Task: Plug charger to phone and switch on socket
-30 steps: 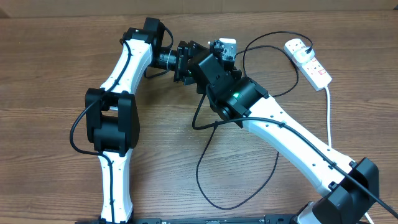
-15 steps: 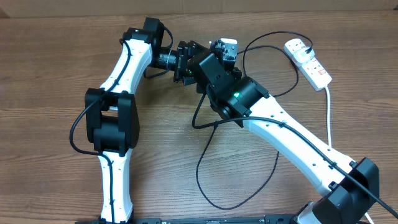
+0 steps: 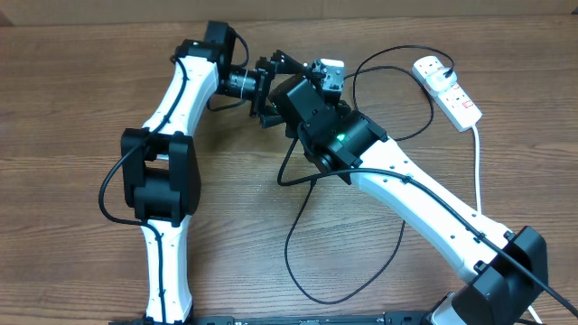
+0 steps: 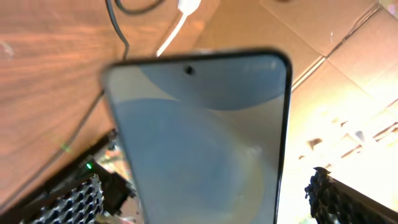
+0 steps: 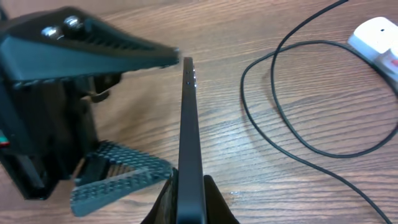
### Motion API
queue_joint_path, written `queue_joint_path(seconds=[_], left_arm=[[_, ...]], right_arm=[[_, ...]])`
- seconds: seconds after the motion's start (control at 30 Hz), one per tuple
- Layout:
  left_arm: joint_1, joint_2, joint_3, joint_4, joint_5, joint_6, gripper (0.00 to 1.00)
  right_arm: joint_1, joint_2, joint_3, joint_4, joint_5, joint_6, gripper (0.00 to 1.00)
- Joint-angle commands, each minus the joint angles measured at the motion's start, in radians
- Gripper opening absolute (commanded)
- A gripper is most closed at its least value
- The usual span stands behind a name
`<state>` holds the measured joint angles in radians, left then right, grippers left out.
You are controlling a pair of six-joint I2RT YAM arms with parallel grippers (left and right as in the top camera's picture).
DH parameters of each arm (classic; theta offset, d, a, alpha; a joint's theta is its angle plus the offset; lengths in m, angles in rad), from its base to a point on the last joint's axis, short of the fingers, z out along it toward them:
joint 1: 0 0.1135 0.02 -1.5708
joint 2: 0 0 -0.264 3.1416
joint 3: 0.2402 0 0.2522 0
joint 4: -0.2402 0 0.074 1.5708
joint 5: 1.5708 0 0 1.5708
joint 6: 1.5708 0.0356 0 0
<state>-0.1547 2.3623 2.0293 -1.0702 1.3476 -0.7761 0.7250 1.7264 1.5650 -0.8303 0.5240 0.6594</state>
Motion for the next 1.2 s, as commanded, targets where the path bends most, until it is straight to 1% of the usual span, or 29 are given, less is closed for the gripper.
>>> queue_joint_path(seconds=[0.0,0.17,0.23,0.3,0.37,0.47,0.57,0.63,0.7,0.77,0.8,0.83,0.9,0.97,1.1,1.17], left_arm=[[0.033,0.005,0.023,0.004,-0.038,0.089,1.0],[0.054,0.005,0.023,-0.029,-0.039,0.241,1.0],[0.054,0.005,0.023,-0.034,-0.04,0.273,1.0],[0.054,0.005,0.023,-0.032,-0.043,0.265,1.0],[0.054,0.005,0.023,-0.026,-0.043,0.22,1.0],[0.054,0.005,0.023,-0.003,-0.047,0.138,0.99],[0.054,0.005,0.023,0.031,-0.047,0.09,0.98],[0.052,0.005,0.023,0.036,-0.046,0.045,0.98],[0.049,0.005,0.023,0.035,-0.046,-0.024,0.98],[0.047,0.005,0.023,0.036,-0.046,-0.106,0.95],[0.046,0.005,0.023,0.036,-0.046,-0.155,0.91],[0.045,0.005,0.023,0.036,-0.046,-0.198,0.86],[0.043,0.005,0.023,0.036,-0.046,-0.252,0.78],[0.043,0.005,0.023,0.036,-0.046,-0.288,0.74],[0.043,0.005,0.023,0.036,-0.045,-0.329,0.73],[0.043,0.005,0.023,0.036,-0.039,-0.342,0.68]], right_arm=[[-0.029,-0.018,0.024,0.01,0.069,0.053,0.04],[-0.09,-0.021,0.06,0.011,0.025,0.067,0.04],[-0.122,-0.025,0.071,0.013,-0.03,0.121,0.04],[-0.158,-0.029,0.071,0.021,-0.11,0.206,0.04],[-0.197,-0.029,0.071,0.02,-0.204,0.331,0.04],[-0.261,-0.029,0.071,0.023,-0.406,0.496,0.04],[-0.304,-0.029,0.071,0.037,-0.573,0.616,0.04],[-0.32,-0.029,0.071,0.041,-0.635,0.701,0.04],[-0.322,-0.029,0.071,0.04,-0.659,0.792,0.04],[-0.321,-0.029,0.071,0.04,-0.663,0.872,0.04],[-0.319,-0.029,0.071,0.04,-0.667,0.904,0.04],[-0.315,-0.029,0.071,0.04,-0.673,0.938,0.04],[-0.312,-0.029,0.071,0.039,-0.676,0.986,0.04],[-0.307,-0.029,0.071,0.039,-0.675,1.031,0.04],[-0.305,-0.029,0.071,0.032,-0.671,1.106,0.04],[-0.305,-0.029,0.071,0.023,-0.656,1.136,0.04]])
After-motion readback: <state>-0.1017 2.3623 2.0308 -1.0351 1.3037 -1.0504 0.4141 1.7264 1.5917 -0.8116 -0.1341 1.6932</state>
